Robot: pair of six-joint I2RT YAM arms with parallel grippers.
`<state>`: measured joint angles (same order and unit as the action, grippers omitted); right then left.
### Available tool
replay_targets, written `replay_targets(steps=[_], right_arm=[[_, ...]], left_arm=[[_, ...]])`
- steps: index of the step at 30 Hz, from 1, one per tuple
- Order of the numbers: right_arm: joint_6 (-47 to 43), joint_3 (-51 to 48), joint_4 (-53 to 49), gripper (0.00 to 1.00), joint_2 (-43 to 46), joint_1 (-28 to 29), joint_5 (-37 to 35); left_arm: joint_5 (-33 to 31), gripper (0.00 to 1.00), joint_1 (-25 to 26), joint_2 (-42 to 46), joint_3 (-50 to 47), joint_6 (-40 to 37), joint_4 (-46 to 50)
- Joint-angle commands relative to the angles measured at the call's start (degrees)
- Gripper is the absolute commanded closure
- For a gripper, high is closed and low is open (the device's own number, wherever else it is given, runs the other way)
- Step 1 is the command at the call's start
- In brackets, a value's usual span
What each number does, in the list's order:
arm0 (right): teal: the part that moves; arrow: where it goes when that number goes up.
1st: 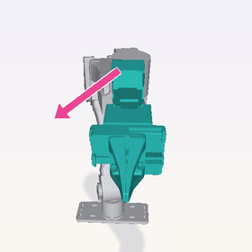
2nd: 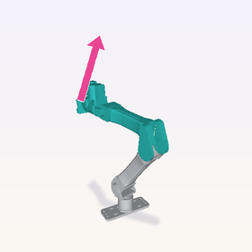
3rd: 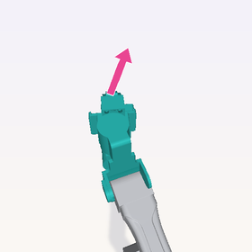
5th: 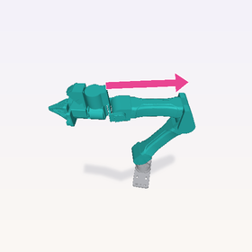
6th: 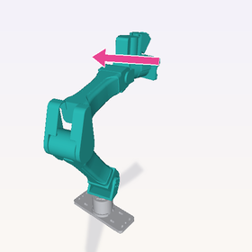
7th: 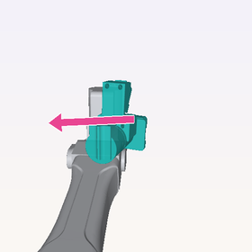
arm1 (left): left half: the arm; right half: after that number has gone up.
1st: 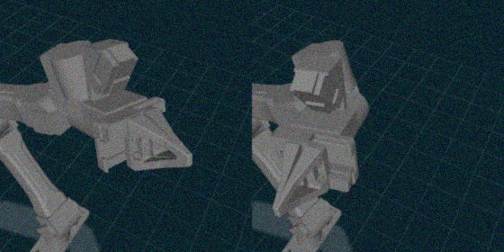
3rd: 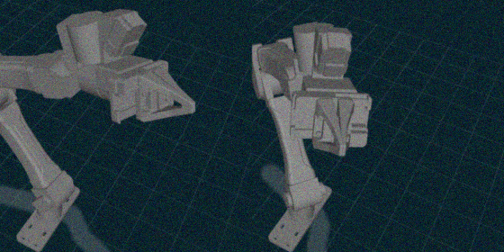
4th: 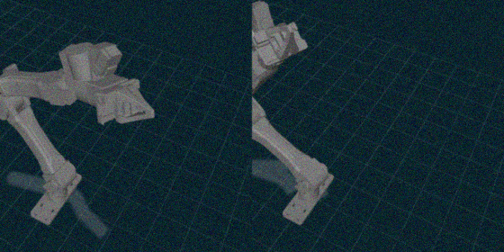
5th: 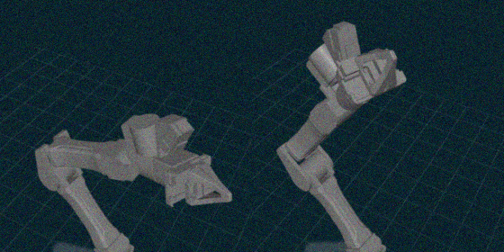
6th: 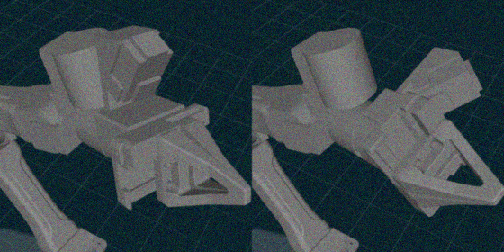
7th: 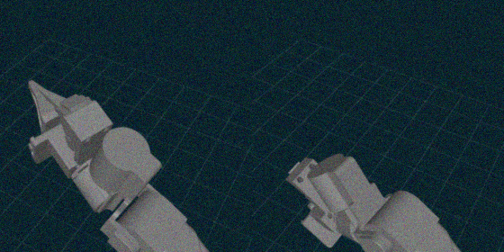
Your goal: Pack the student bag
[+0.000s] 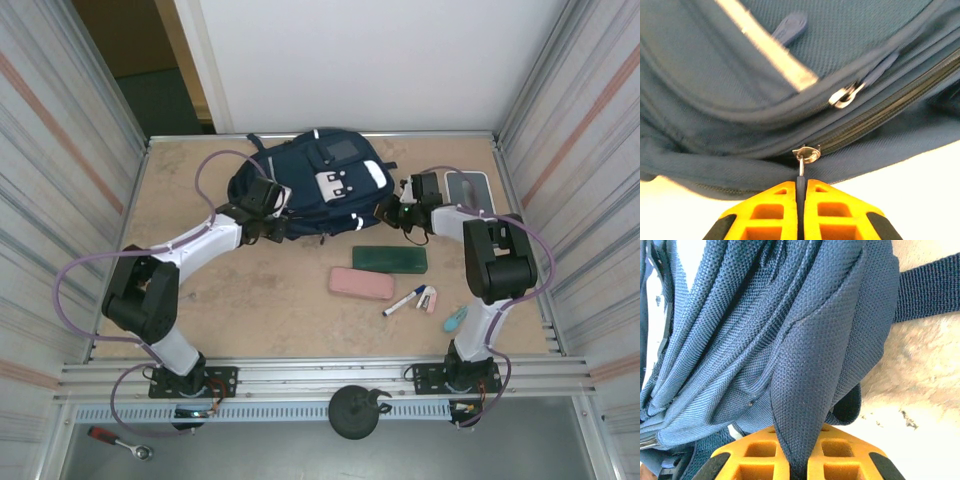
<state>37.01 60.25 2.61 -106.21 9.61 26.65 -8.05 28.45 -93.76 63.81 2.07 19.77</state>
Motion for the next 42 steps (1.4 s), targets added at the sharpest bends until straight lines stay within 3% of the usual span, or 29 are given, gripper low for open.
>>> replay_targets(steps=[1, 9, 11, 15, 18, 22, 25, 28, 31, 34, 42], right_arm=[[-3.94, 4.27, -3.40, 0.95, -0.96, -2.14, -5.21], [-5.06, 14.32, -6.43, 0.87, -5.97, -0.72, -2.07], [-6.06, 18.45, -8.72, 0.83, -8.32, -0.06, -1.33], [-11.22, 27.81, -20.99, 0.64, -12.63, 0.07, -0.34], [-12.43, 22.48, -21.81, 0.48, -8.07, -1.16, -4.82], [-8.39, 11.10, -16.18, 0.28, 0.61, -2.34, 0.06], [-2.88, 3.60, -9.03, 0.19, 4.60, -0.49, 6.00], [0.63, 0.09, -4.72, 0.17, 5.43, 2.54, 6.22], [2.37, -0.58, -2.31, 0.19, 3.88, 4.97, 3.82], [3.12, 1.46, -0.69, 0.31, 0.04, 6.25, 2.94], [-0.30, 4.19, -3.83, 0.88, -2.14, 5.07, -0.15]], left_arm=[[-6.12, 1.00, -1.64, 3.54, -0.51, -2.22, 3.87], [14.21, 1.00, 1.74, 7.60, -2.00, 5.61, -3.91], [15.38, 1.00, 3.40, 6.27, -0.02, 6.33, -4.17], [16.32, 1.00, 5.78, 2.57, 3.82, 7.49, -4.96], [16.24, 1.00, 5.82, 0.17, 5.26, 8.05, -5.53], [16.93, 1.00, 5.83, -1.37, 6.03, 8.35, -6.82], [17.58, 1.00, 5.92, -2.63, 6.73, 8.10, -6.85], [17.50, 1.00, 5.98, -3.01, 6.29, 8.08, -7.41], [17.45, 1.00, 5.96, -2.92, 5.94, 7.72, -7.47], [16.54, 1.00, 5.98, -2.51, 5.67, 6.50, -6.87], [6.31, 1.00, 4.73, 1.18, 4.04, 0.81, -0.95]])
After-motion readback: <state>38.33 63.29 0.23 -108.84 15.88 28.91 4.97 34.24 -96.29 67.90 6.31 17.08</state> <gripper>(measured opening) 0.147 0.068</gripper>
